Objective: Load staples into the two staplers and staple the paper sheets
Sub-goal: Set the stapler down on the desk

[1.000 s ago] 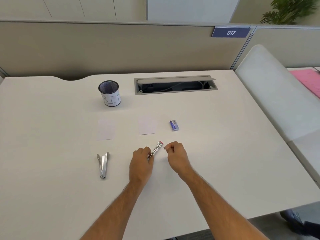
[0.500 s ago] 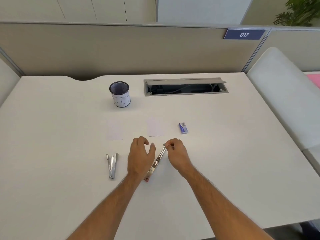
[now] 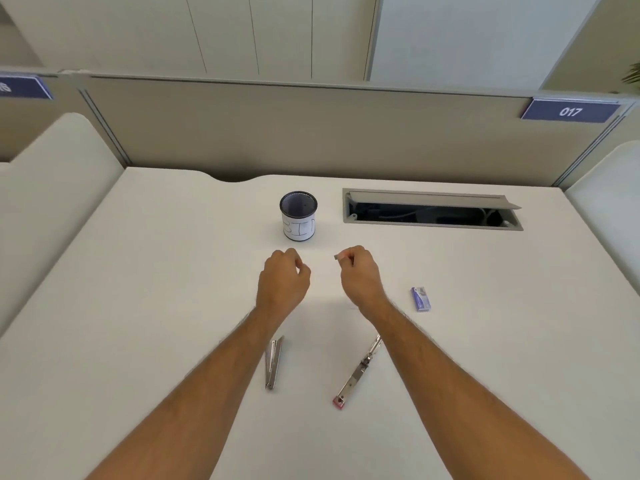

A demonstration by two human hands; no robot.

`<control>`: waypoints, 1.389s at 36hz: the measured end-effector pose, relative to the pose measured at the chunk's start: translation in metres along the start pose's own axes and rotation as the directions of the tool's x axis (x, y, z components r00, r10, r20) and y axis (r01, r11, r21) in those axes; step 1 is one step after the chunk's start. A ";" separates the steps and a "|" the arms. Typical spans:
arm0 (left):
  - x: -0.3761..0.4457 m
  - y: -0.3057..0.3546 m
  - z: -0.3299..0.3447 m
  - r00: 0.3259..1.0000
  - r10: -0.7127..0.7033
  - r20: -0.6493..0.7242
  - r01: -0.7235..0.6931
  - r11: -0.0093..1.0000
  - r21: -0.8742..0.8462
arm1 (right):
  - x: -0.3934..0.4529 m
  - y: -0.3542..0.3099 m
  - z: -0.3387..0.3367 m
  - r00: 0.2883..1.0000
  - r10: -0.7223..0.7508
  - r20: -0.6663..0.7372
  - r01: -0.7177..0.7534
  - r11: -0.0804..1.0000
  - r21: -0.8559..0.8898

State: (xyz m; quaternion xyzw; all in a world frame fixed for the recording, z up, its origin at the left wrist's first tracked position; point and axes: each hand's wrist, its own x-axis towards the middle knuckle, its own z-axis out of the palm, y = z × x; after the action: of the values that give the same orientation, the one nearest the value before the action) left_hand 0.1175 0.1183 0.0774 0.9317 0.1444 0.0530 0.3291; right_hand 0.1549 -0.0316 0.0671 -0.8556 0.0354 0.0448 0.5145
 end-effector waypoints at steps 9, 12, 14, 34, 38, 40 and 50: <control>0.046 0.003 -0.016 0.999 -0.009 0.040 0.006 0.998 0.065 | 0.054 -0.039 0.026 1.000 -0.009 0.000 0.009 1.000 -0.024; 0.058 0.004 -0.020 0.998 -0.009 0.055 0.004 0.996 0.084 | 0.072 -0.047 0.034 1.000 -0.023 -0.011 0.023 1.000 -0.020; 0.068 0.005 -0.023 0.998 -0.004 0.060 -0.001 0.996 0.090 | 0.083 -0.053 0.040 0.999 -0.026 -0.019 0.026 1.000 -0.015; 0.109 -0.014 -0.015 1.000 -0.014 0.024 0.012 0.997 0.071 | 0.139 -0.061 0.072 0.997 -0.072 -0.016 0.069 0.987 -0.148; 0.102 -0.015 -0.013 1.000 -0.017 0.006 0.017 0.999 0.045 | 0.130 -0.056 0.064 0.994 -0.086 -0.060 0.079 0.991 -0.105; 0.097 -0.015 -0.010 1.000 -0.024 -0.002 0.024 0.999 0.022 | 0.123 -0.050 0.057 0.993 -0.076 -0.089 0.068 0.994 -0.091; 0.042 0.006 0.029 0.992 0.046 0.114 -0.042 0.998 -0.040 | 0.052 0.035 -0.036 0.980 0.056 -0.191 -0.123 0.923 -0.363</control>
State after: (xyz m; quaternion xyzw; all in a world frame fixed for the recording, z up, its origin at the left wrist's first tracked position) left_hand 0.1647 0.1093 0.0588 0.9299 0.1035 0.0093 0.3529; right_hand 0.2043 -0.0801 0.0474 -0.9358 0.1110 -0.0018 0.3346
